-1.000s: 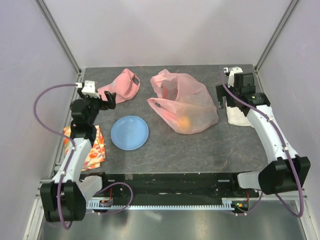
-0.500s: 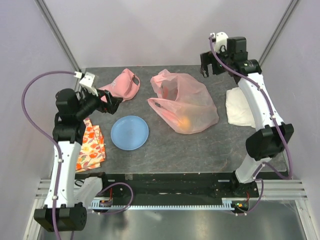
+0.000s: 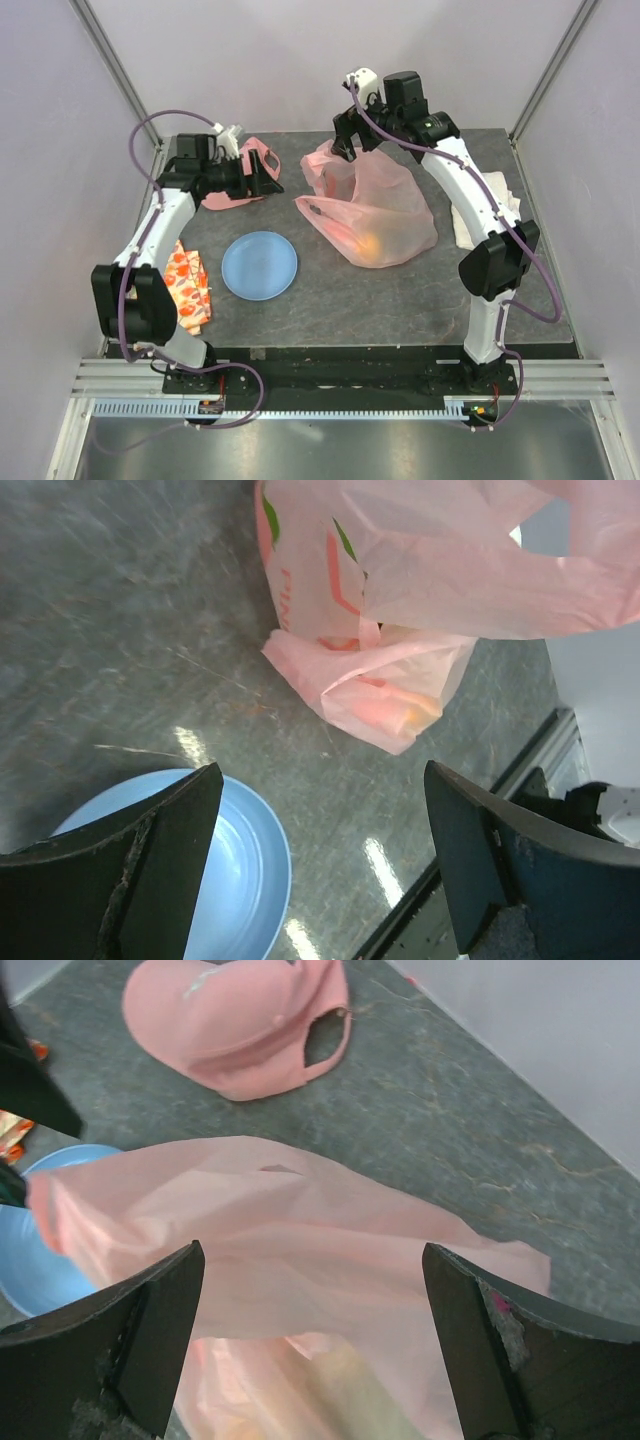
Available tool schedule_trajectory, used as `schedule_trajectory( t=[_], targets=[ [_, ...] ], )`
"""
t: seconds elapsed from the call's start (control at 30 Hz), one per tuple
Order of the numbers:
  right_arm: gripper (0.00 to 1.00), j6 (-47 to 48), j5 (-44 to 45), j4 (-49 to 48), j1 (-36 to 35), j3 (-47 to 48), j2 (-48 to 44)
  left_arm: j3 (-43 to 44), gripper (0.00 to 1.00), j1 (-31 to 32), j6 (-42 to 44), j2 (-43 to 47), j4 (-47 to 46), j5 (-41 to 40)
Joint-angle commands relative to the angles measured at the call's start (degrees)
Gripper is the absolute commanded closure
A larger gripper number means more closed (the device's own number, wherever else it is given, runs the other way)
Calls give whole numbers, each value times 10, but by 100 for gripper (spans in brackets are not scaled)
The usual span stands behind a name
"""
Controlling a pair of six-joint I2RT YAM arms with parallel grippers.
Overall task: Take the fake fruits out of the plastic bag
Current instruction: Adjust the plastic bag at the center of the board.
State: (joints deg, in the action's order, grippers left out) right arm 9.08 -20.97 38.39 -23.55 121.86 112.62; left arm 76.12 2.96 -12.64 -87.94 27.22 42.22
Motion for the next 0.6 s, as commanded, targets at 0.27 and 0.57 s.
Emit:
schedule_trajectory(
  t=[0.27, 0.57],
  targets=[
    [2, 45, -141, 13, -4, -9, -29, 38, 14, 89, -28, -103, 13, -99],
    [2, 55, -63, 14, -27, 38, 42, 112, 42, 103, -13, -192, -2, -72]
  ],
)
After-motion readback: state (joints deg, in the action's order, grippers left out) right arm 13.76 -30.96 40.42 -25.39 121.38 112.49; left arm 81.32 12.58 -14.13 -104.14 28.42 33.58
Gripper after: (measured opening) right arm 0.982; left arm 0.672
